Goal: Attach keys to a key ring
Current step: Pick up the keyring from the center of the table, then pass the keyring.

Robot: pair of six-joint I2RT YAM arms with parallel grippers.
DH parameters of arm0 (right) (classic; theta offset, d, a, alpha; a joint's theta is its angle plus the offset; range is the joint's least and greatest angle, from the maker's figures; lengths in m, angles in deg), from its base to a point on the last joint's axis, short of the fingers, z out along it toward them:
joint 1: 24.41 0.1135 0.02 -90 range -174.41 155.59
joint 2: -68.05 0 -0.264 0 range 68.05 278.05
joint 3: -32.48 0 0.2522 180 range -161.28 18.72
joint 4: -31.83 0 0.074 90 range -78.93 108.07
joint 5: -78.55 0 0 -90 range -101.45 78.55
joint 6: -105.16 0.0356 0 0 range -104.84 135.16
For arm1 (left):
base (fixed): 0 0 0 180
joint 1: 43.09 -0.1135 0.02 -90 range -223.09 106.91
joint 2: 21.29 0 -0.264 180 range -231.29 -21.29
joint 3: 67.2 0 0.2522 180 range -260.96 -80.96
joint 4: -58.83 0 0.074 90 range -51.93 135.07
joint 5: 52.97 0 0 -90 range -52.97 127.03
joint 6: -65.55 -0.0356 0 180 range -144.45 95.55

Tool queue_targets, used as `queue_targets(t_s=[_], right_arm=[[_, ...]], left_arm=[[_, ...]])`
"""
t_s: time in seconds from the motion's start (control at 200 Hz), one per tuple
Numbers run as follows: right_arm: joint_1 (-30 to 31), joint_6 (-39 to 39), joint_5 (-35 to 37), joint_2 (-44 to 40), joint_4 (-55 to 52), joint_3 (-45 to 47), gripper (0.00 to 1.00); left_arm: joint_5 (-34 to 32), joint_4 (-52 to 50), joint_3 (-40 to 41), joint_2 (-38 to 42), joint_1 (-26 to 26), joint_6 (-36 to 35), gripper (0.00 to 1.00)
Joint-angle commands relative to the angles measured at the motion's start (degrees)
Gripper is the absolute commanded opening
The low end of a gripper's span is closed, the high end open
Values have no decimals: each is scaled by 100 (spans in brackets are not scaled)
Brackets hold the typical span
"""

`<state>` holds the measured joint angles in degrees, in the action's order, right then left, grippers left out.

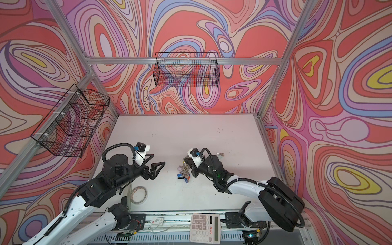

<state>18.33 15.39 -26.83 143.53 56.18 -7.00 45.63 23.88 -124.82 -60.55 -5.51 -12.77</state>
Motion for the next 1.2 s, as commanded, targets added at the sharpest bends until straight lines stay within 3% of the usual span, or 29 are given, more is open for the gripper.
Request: queue_targets(t_s=[0.0, 0.13, 0.28, 0.391, 0.536, 0.846, 1.197], right_arm=[[-134, -201, -905, -156, 866, 147, 0], [-161, -264, -1269, -216, 930, 173, 0], [-178, -279, -1654, -357, 1036, 305, 0], [-181, -239, -1937, -488, 1032, 363, 0], [-178, -187, -2025, -562, 1255, 522, 0], [-181, -208, -2317, -558, 1304, 558, 0], [-182, -100, -2445, -546, 959, 396, 0]], left_arm=[[523, 458, 29, -264, 36, -917, 91], [973, 468, 19, -486, 39, -1921, 83], [1805, 5, -77, -722, 39, -3257, 83], [2093, -74, -214, -961, 39, -3706, 76], [2370, -189, -501, -1548, 34, -3993, 51], [2625, -633, -888, -2465, -4, -4597, 39], [3225, -735, -1325, -3055, -41, -4710, 27]])
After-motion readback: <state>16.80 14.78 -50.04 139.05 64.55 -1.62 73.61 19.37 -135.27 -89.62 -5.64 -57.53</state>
